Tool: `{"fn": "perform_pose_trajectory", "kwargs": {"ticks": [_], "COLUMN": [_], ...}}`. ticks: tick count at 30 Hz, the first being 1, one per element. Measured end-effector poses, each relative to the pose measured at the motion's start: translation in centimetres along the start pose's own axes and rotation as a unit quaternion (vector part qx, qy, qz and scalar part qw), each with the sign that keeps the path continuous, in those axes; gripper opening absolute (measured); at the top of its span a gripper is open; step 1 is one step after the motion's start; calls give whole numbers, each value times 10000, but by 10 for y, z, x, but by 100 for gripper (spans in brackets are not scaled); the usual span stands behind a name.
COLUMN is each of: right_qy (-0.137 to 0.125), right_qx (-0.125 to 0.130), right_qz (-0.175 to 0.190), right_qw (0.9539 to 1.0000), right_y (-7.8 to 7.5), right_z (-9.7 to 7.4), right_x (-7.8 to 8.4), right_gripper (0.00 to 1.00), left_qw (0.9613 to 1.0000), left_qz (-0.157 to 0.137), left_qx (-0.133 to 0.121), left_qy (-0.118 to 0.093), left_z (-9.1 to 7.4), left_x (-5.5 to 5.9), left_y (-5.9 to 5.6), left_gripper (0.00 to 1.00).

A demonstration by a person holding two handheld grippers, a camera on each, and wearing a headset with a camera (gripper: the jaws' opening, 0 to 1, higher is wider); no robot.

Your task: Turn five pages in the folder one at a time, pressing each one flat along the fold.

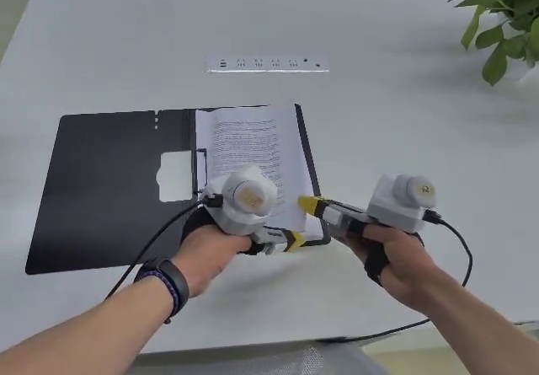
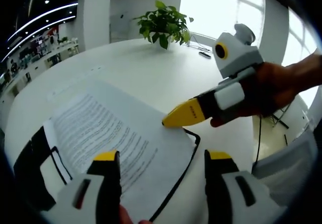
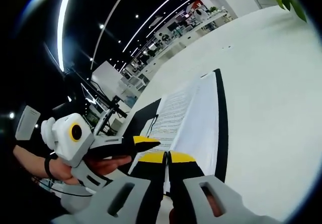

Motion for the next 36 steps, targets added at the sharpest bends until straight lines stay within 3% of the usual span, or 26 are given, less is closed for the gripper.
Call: {"fn": "perform_pose_trajectory", "kwargs": {"ticks": [13,36], "right_qy": [-55,-75], "right_qx": [-79,-288], "right_qz": [-128,-341], "right_qw": [9999,9990], "right_y": [18,53], "right_z": [8,29], "right_x": [-6,-10], "right_gripper": [0,0], "left_qw": [9995,9969], "left_qz": [-150,-258], "left_qx": [-201,-616], "left_qy": [-203,-414], "left_z": [-27,-83], "left_x": [5,22], "left_y": [3,32], "left_gripper": [68,70]}}
Point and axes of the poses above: the centre of the closed fingertips' face, and the gripper's own axes: z roughly forward along the fingers, y roughly to its left, x roughly out of its underside, the point moved 7 cm from there along -z, roughly backward along the fingers, and after that the axes turned 1 degree about -y, right-handed, at the moved point
